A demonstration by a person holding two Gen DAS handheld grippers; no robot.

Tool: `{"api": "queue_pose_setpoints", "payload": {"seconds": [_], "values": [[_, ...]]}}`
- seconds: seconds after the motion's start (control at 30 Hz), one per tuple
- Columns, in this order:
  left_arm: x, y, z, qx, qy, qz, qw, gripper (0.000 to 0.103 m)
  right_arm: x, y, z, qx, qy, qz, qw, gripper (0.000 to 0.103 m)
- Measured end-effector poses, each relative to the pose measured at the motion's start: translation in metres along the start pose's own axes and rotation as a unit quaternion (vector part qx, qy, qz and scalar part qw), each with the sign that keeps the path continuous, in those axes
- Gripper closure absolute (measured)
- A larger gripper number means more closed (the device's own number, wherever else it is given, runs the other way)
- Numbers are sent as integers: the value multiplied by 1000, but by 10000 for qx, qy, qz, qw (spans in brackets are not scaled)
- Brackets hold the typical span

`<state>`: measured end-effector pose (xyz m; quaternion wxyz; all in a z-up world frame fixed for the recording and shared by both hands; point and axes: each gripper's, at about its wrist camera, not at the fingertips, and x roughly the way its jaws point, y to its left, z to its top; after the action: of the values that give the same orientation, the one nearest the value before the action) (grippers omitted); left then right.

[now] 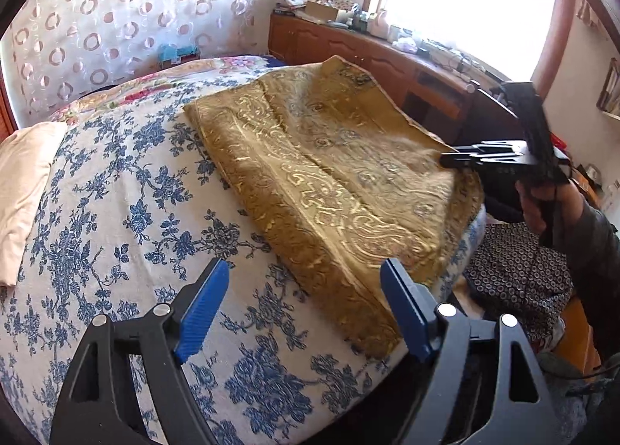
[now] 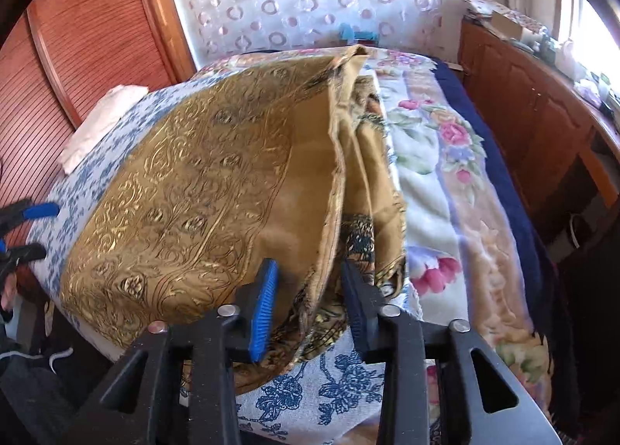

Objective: Fold small clothes

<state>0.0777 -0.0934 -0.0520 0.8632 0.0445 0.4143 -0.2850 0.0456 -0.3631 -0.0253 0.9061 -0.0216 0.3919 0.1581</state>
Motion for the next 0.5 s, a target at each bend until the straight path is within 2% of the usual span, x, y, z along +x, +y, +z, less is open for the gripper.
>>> {"api": "queue_pose_setpoints", "payload": {"seconds": [0.1, 0.17, 0.3, 0.33, 0.37, 0.4, 0.43, 0.5], "values": [[9, 6, 3, -118, -4, 111, 9999, 22, -19, -2, 5, -123, -406, -241, 9988, 98], [13, 8, 5, -192, -23, 118, 9997, 22, -32, -17, 8, 150, -583, -291, 9978, 98], [26, 8, 3, -320, 89, 33, 9994, 22, -14, -27, 1, 293, -187, -423, 9985, 98], [28, 7, 1, -327, 103, -5, 9994, 22, -14, -27, -1, 332, -220, -339, 9986, 92], [29, 5, 0, -333, 111, -35, 9994, 22, -14, -28, -3, 376, -255, -318, 9985, 75], [30, 2, -3, -342, 139, -78, 9993, 22, -14, -29, -4, 420, -287, -373, 9980, 64], [31, 0, -5, -335, 164, -113, 9992, 22, -13, -31, -6, 477, -324, -459, 9973, 48], [33, -6, -9, -285, 200, -159, 9993, 22, -9, -35, -8, 595, -361, -447, 9966, 45]]}}
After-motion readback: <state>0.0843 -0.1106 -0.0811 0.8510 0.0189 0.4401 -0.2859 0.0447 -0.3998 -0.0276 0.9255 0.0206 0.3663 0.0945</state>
